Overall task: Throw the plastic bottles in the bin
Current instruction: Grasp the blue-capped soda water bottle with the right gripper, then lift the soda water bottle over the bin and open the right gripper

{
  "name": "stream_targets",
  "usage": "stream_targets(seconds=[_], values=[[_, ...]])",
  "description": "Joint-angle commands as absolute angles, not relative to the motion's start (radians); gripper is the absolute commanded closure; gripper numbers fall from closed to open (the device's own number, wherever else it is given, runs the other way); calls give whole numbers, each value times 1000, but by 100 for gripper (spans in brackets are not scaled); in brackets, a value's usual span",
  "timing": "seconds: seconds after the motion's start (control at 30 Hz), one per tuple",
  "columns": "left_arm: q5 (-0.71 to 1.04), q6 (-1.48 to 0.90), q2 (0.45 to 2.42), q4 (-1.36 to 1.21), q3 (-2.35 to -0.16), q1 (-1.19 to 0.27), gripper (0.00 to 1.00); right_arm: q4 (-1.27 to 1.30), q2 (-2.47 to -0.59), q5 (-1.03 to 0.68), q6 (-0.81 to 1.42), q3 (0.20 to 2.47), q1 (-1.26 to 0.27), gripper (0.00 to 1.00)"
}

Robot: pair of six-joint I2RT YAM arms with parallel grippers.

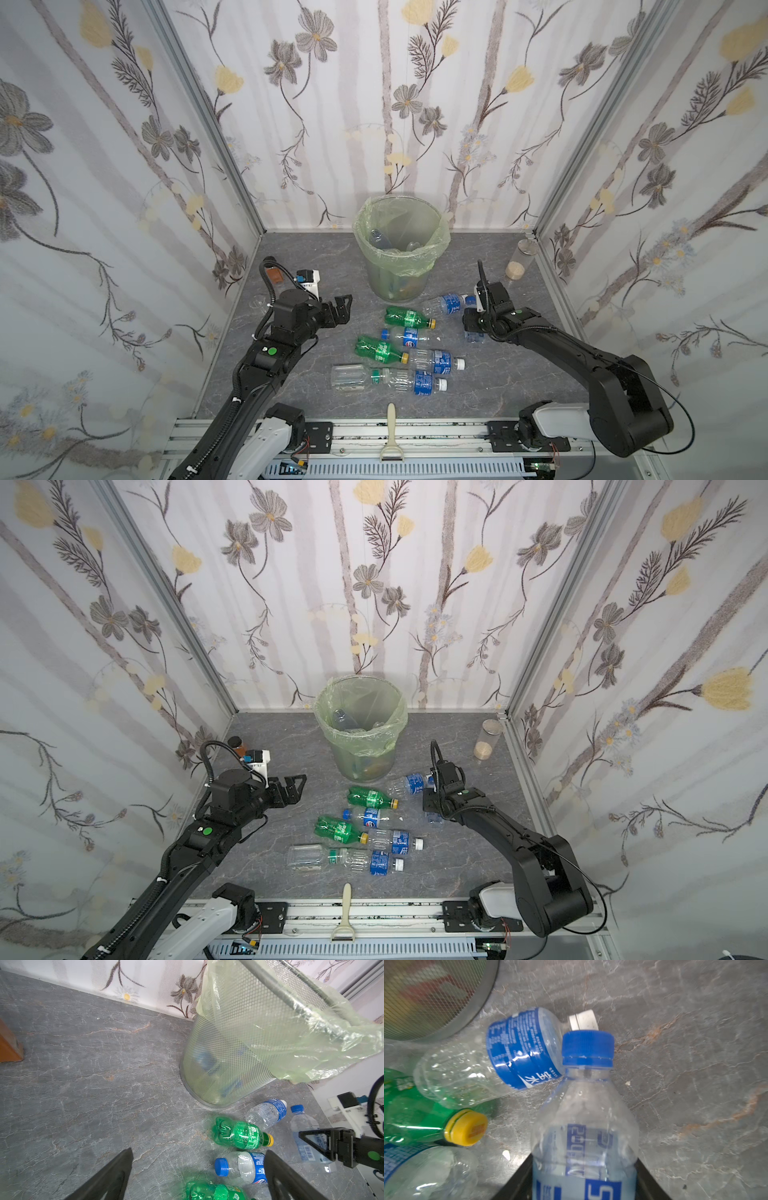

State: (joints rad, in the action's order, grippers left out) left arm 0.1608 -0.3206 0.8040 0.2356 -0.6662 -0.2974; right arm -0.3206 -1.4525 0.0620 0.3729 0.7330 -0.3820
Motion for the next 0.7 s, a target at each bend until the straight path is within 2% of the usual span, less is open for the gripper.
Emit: stream_targets(seconds=[0.0,0.4,0.57,0.67], values=[[176,-312,802,208,-663,-296,0,-314,-1383,86,348,734,-384,45],[282,-282,789,212,-670,-295,0,-323,-1177,-126,299,747,-388,45],[286,-278,801,219,-684,-295,0,-260,-1138,-285,229,916,-401,47],[319,-273,806,231,-699,-296,0,-202,-1242,-401,229,1148,-406,48]])
